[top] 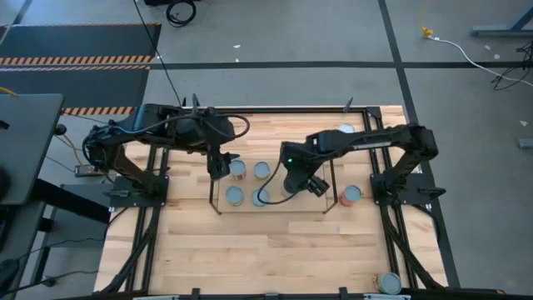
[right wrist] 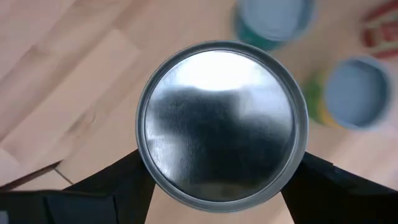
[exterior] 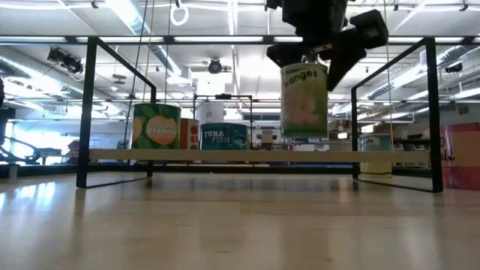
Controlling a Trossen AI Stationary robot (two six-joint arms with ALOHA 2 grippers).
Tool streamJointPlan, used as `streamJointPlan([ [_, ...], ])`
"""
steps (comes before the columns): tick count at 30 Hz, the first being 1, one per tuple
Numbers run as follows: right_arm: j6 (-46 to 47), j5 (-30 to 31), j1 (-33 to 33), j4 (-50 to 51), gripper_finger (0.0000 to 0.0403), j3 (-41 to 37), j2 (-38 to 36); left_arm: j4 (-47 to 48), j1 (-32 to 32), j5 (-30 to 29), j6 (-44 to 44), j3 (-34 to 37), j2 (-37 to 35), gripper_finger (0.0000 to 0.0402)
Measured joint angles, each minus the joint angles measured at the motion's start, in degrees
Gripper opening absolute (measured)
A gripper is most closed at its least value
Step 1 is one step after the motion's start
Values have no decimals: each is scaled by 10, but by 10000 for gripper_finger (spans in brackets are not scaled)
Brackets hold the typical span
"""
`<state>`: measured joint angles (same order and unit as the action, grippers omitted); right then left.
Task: Pick and place cans onto a shelf
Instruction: Put the canned oranges on the shelf, then put the canned carrots on the shelf
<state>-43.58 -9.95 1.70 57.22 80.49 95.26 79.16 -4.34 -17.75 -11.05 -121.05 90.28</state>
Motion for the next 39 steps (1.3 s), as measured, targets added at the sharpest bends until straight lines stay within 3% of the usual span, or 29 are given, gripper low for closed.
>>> streamJointPlan([
  [5,-15,-36,-12,-18,298,0,21,6,-2,0,-18,0,0,277],
  [14,-19,-36,-15,-47,316,0,34,6,-2,0,-30,0,0,277],
  [31,-1,2,-8,-26,355,0,55,4,-2,-16,-32,1,0,277],
  [39,-1,16,-6,18,371,0,13,-3,-4,-19,-33,1,-31,272],
])
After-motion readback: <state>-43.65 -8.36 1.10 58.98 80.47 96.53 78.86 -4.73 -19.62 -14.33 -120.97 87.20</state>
